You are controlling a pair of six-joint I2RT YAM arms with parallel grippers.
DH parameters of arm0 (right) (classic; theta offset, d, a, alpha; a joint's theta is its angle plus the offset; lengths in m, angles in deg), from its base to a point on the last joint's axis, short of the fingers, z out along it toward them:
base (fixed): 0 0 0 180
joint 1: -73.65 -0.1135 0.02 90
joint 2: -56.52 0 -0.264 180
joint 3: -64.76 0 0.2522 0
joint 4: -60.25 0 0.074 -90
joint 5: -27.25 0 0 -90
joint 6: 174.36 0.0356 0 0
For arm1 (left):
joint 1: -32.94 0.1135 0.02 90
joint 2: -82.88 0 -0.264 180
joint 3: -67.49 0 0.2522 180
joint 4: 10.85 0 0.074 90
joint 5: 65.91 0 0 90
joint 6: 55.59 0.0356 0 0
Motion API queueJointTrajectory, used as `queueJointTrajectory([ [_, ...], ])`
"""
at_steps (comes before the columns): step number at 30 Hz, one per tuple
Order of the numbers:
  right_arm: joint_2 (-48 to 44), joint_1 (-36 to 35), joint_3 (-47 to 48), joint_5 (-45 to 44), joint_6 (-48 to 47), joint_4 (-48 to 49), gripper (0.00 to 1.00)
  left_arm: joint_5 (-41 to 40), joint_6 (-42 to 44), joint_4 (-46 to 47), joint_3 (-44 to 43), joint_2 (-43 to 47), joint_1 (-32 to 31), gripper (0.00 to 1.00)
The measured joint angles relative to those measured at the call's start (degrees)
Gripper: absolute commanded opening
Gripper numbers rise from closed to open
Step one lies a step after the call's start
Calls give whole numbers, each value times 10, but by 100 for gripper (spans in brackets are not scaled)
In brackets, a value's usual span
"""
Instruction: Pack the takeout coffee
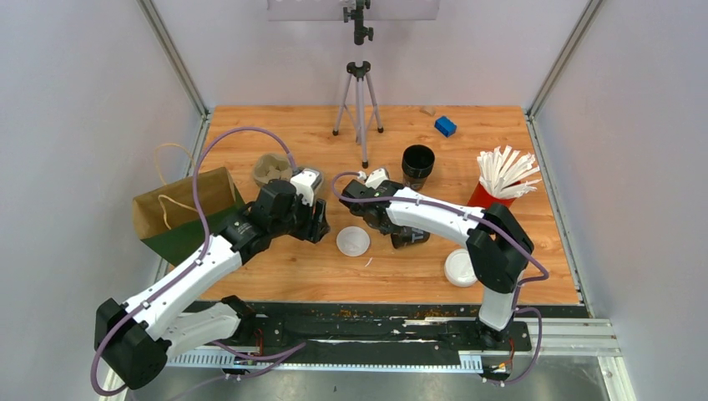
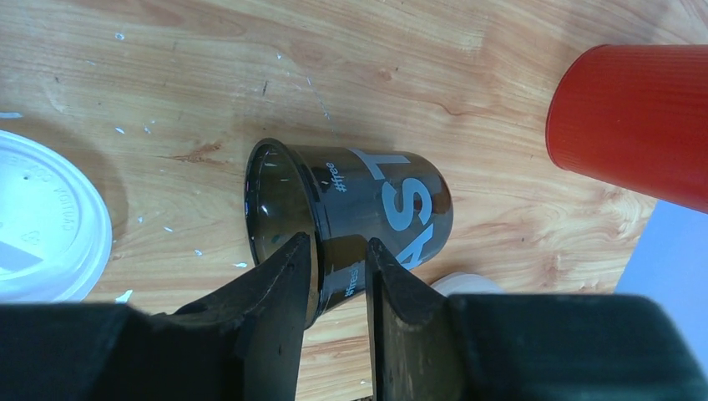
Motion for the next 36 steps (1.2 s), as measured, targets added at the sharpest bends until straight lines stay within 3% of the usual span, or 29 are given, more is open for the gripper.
queueJointTrajectory([
  [5,9,0,0,-11,-9,0,8,-9,0,-2,0,9,0,64],
  [10,7,0,0,-25,-18,-7,1,-14,0,-4,0,11,0,62],
  [16,-78,0,-35,18,-22,5,0,-7,-3,-5,0,2,0,58],
  [24,-259,10,-180,170,-8,109,0,12,-23,24,0,-59,-3,58],
  [36,-315,38,-296,279,17,229,2,10,-25,87,0,-226,-12,53],
])
